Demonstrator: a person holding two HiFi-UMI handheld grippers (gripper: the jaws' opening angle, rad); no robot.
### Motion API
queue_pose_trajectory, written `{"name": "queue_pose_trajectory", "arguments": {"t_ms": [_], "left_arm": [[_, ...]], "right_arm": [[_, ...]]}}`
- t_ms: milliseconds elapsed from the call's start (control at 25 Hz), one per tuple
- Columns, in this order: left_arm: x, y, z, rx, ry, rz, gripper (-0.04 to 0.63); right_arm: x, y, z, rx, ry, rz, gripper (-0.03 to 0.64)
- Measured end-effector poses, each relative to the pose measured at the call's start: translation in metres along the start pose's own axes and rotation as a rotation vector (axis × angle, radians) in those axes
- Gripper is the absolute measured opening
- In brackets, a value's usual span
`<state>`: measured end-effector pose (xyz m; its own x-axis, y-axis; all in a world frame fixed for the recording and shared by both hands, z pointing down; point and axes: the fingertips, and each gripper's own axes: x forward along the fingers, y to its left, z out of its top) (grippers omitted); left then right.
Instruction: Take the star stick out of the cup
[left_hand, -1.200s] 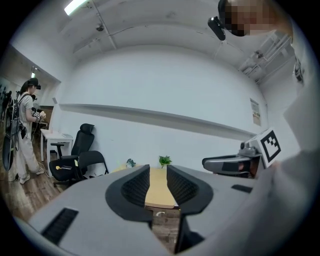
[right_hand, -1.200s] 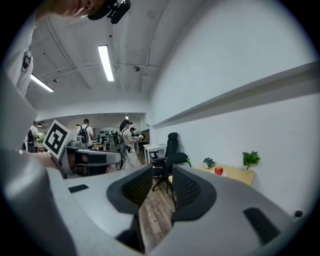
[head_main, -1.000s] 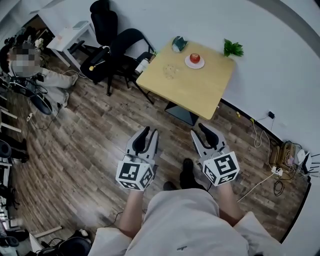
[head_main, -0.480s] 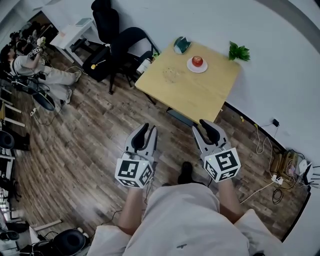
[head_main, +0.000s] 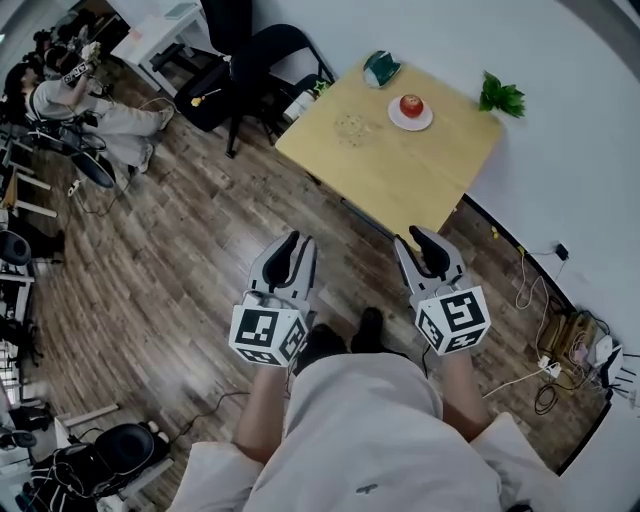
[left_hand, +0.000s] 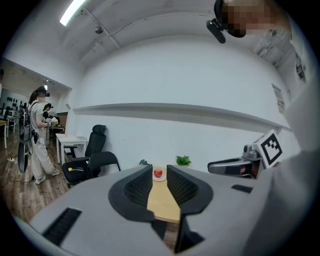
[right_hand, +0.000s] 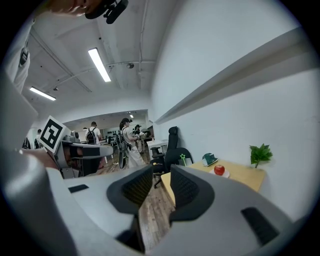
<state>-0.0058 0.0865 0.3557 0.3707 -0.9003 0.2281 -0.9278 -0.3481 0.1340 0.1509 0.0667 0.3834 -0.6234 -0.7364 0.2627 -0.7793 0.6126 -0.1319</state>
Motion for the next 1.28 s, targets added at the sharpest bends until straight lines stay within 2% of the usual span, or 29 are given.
{"name": "queue_pose_trajectory", "arguments": {"t_ms": [200,640,840,1280], "left_arm": [[0.001,0.007,-0.004,-0.015,0.009,0.02,0.084],[0.035,0.04,0.005,-0.006,0.002,-0.041,0.084],[0.067,0.056,0.02,0.05,-0.011,-0.121,0.084],[0.135,0.128,0.056,0.083,-0.042,-0.223,0.084]], "right_arm": [[0.008,-0.001,-0.005,0.002,0.02,0.018,0.106],[0.047,-0.007,0.012,-0.011,0.012,-0.027,0.1],[0.08,-0.016,0.029,-0.014,0.004,-0.062,0.1],[0.162,-0.024,0.071,-0.028,-0.026,-0.13,0.094]]}}
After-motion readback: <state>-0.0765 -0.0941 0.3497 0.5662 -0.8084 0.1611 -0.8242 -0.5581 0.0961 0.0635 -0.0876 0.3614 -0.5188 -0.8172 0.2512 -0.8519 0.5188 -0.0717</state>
